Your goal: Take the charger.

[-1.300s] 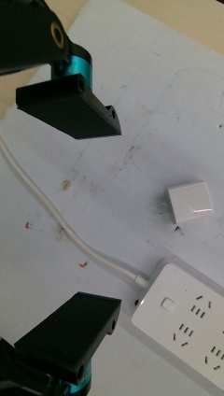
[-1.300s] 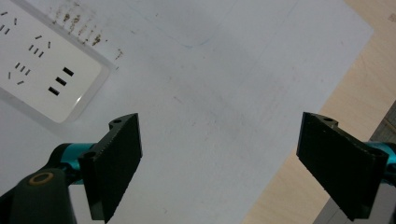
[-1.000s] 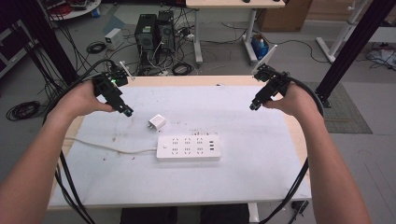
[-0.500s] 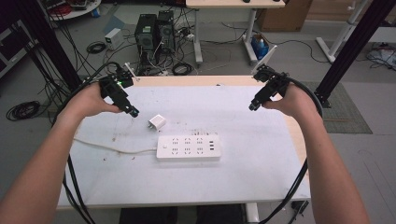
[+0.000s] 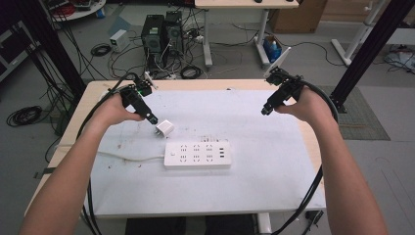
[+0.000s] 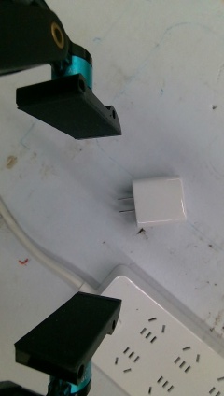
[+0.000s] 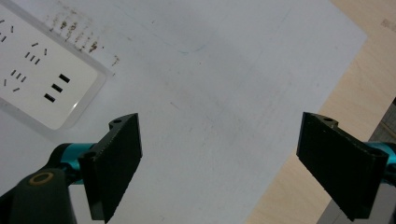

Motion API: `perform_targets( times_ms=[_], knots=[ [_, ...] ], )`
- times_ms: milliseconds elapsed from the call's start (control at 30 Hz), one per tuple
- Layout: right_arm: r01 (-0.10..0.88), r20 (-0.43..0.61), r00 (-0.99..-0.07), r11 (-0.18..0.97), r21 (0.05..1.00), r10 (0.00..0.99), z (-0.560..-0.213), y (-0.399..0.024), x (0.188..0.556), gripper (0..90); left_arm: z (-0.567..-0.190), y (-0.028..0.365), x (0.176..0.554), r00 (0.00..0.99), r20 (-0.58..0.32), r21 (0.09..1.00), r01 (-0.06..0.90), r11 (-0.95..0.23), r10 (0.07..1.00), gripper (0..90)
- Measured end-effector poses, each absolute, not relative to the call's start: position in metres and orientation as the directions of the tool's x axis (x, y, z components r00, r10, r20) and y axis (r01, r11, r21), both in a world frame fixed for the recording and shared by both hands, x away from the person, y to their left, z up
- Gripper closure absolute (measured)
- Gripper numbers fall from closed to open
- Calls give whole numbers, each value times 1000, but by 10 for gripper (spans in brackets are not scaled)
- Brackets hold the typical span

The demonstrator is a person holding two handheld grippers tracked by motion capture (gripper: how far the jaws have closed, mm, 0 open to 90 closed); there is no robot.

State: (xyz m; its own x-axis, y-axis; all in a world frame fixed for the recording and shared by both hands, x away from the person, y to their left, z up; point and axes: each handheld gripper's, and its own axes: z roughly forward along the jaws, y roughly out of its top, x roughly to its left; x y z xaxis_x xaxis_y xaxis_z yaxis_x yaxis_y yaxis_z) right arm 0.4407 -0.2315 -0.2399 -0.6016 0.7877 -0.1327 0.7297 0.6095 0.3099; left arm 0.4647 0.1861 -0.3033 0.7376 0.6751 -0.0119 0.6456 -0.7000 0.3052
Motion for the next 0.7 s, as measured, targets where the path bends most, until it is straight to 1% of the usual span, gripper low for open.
perform_targets(
  times_ms=[100,267,333,367,700],
  knots=[
    [729,-131,-599,606,317,790,-240,-233,440,136,-323,174,473,725,-18,285,664,-691,689,150],
    [728,-129,-600,606,320,790,-240,-233,440,135,-341,165,480,715,-24,263,679,-686,699,150],
    [727,-128,-601,607,322,789,-240,-234,441,136,-342,164,481,715,-25,258,680,-687,698,150],
    [729,-127,-599,604,320,790,-240,-234,441,136,-350,161,484,711,-26,253,685,-684,703,150],
    [730,-126,-596,601,326,793,-240,-238,440,136,-382,152,492,685,-25,218,715,-665,728,152]
  ],
)
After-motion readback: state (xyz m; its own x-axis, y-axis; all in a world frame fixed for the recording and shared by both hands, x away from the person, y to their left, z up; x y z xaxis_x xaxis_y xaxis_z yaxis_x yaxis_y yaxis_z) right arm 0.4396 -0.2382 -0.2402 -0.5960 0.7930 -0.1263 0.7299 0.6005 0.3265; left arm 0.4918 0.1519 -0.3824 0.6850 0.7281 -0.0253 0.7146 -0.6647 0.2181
